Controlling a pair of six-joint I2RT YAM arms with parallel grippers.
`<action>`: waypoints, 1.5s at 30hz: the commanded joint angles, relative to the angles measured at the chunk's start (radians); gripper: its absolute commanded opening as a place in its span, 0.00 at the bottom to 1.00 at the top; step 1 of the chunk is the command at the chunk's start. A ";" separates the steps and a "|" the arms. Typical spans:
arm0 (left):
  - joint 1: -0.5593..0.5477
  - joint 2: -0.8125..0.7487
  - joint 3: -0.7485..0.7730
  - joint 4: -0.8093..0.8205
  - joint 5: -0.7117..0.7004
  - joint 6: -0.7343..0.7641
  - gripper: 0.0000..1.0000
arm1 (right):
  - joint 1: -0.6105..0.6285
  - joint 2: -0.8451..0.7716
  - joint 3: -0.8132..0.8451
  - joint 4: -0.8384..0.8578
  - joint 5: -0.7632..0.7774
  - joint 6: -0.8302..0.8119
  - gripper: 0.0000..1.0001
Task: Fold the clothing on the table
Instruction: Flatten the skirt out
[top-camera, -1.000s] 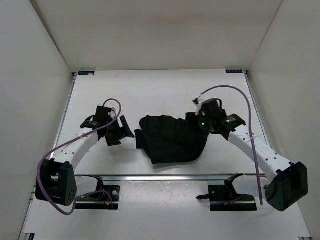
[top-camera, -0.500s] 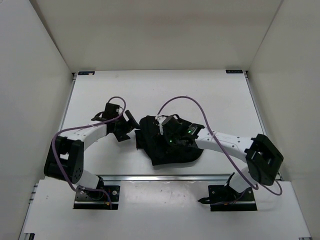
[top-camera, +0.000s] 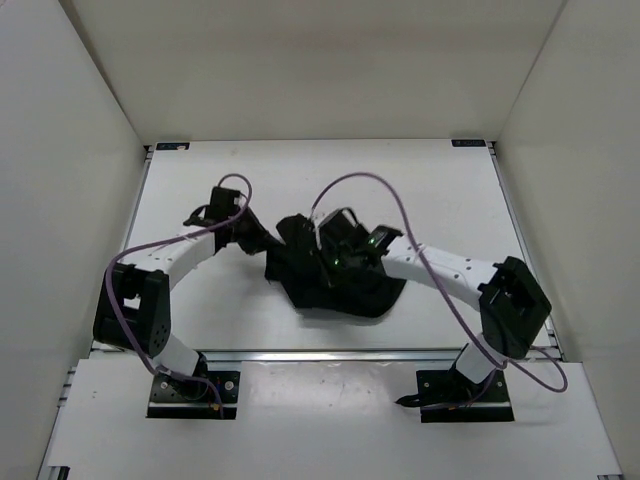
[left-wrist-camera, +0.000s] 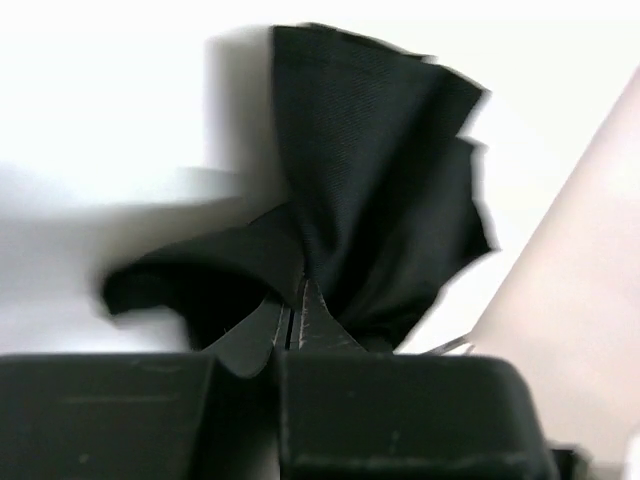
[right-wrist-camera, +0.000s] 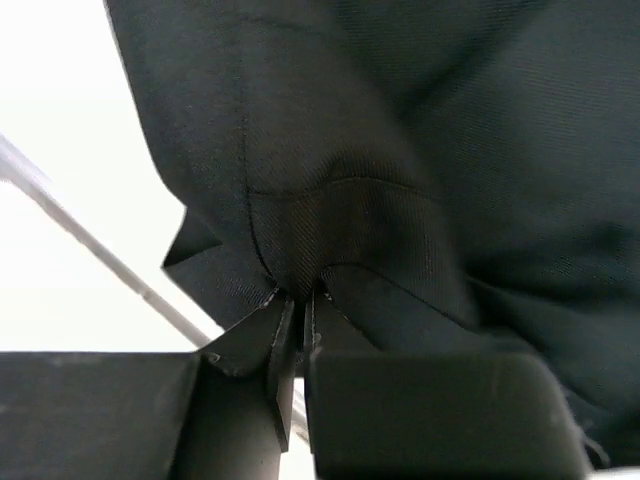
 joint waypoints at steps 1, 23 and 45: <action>0.051 -0.034 0.209 -0.038 -0.021 0.033 0.00 | -0.161 -0.068 0.199 -0.067 0.056 -0.094 0.00; 0.089 -0.491 -0.176 -0.207 0.006 0.123 0.79 | -0.644 -0.453 -0.159 -0.250 -0.214 -0.196 0.56; -0.271 -0.243 -0.234 -0.128 -0.213 0.031 0.82 | -0.763 -0.406 -0.542 0.041 -0.165 0.128 0.56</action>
